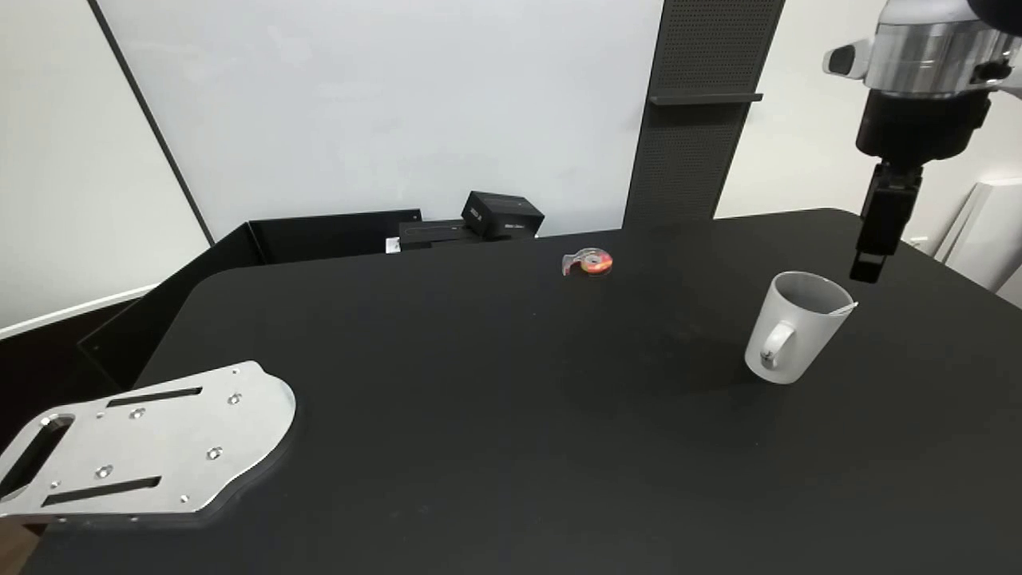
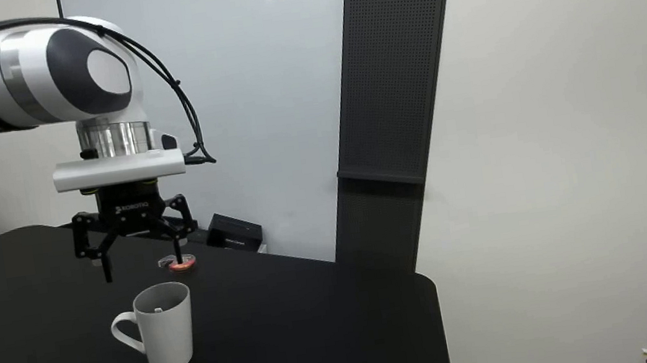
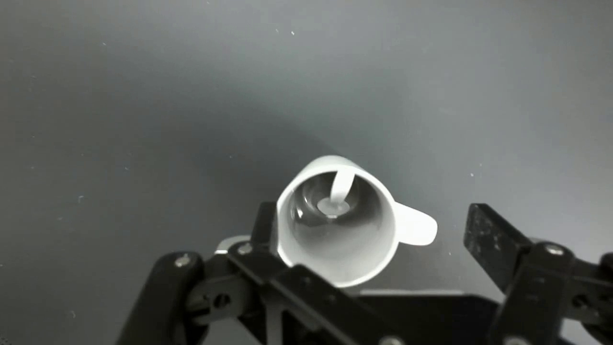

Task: Pick up the white spoon from the table and put it in the mug cup

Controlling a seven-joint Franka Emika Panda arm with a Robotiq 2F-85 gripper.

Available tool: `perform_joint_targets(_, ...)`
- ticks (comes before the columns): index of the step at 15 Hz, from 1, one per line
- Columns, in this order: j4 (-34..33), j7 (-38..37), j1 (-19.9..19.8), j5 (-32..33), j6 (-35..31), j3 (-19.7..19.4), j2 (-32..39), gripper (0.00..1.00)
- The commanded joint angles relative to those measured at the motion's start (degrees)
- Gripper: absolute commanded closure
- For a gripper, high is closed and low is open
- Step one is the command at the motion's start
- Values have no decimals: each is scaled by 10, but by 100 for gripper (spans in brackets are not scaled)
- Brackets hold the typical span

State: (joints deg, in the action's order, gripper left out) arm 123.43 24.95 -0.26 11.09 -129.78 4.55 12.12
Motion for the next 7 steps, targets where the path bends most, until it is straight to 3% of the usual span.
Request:
perform_joint_targets(1,46,-37,0,-70,-72,3,-33,0)
perform_joint_targets(2,55,-42,1,-87,-101,3,-36,0)
perform_joint_targets(3,26,-11,2,-64,-64,-1,-13,0)
perform_joint_targets(7,31,-9,2,-67,-71,-1,-12,0)
